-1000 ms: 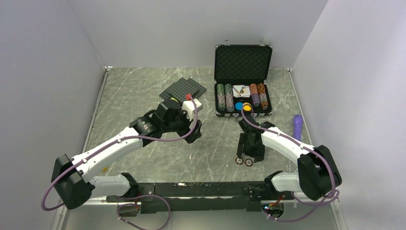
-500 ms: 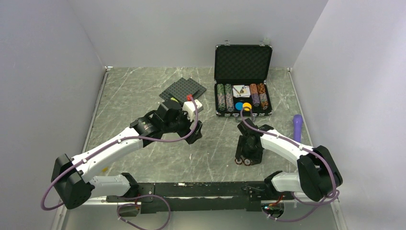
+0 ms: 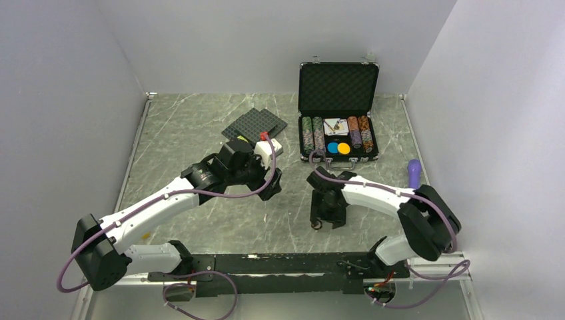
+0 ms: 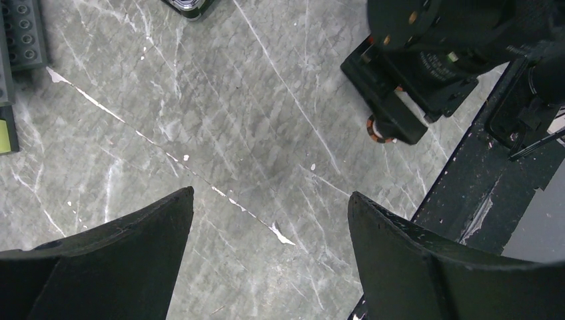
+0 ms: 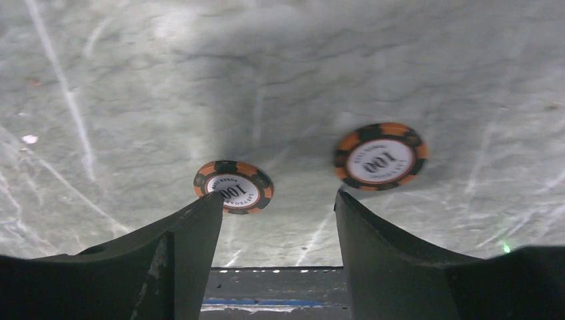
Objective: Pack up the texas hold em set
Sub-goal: Move the poker chip to the center of the board.
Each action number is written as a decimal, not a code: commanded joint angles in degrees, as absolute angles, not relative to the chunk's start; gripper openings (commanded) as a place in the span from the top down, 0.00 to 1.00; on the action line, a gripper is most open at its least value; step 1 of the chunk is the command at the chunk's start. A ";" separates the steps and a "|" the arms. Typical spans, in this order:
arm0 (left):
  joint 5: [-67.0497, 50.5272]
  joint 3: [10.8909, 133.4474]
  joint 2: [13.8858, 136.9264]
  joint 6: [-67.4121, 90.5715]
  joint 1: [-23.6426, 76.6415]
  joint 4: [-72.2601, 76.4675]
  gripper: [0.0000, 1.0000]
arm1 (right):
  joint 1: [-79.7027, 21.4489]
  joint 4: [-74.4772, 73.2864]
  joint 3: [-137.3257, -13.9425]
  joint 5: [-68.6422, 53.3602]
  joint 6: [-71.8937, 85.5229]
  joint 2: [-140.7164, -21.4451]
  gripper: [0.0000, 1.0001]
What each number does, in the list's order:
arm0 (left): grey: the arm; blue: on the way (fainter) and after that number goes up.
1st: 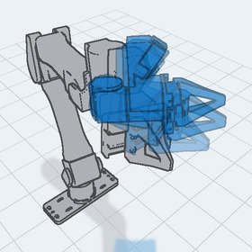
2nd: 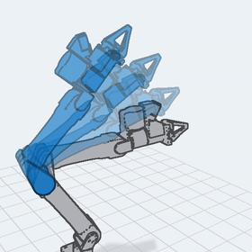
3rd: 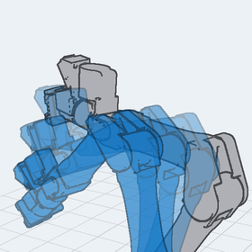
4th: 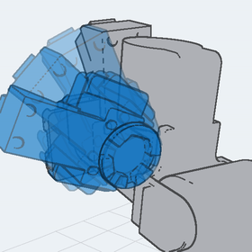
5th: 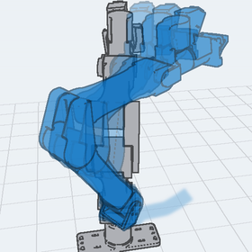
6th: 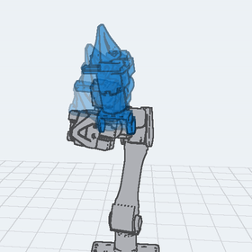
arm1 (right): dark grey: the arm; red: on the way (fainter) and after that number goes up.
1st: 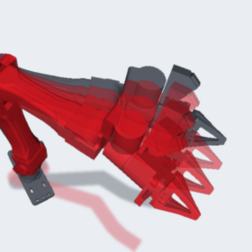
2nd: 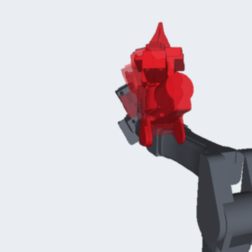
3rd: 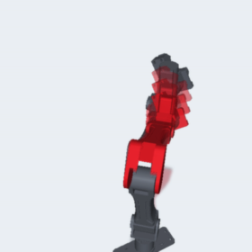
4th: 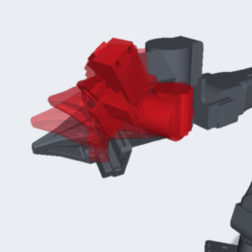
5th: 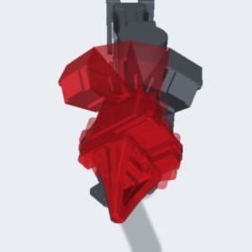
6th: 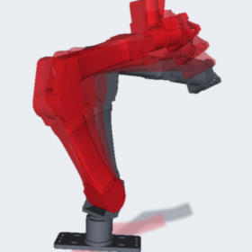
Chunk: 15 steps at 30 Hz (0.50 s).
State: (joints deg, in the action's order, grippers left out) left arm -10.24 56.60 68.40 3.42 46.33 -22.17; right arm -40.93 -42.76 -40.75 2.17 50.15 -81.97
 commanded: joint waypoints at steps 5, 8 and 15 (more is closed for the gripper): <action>-9.33 57.74 68.14 2.05 46.65 -22.29 0.11 | -48.01 -31.72 -45.97 3.28 52.99 -94.76 0.34; -8.70 57.74 68.03 1.85 46.60 -22.41 0.11 | -49.92 -29.86 -49.19 2.04 52.79 -97.48 0.36; -6.05 55.40 65.25 0.70 47.29 -19.64 0.08 | -50.73 -30.35 -53.95 4.13 51.67 -97.15 0.33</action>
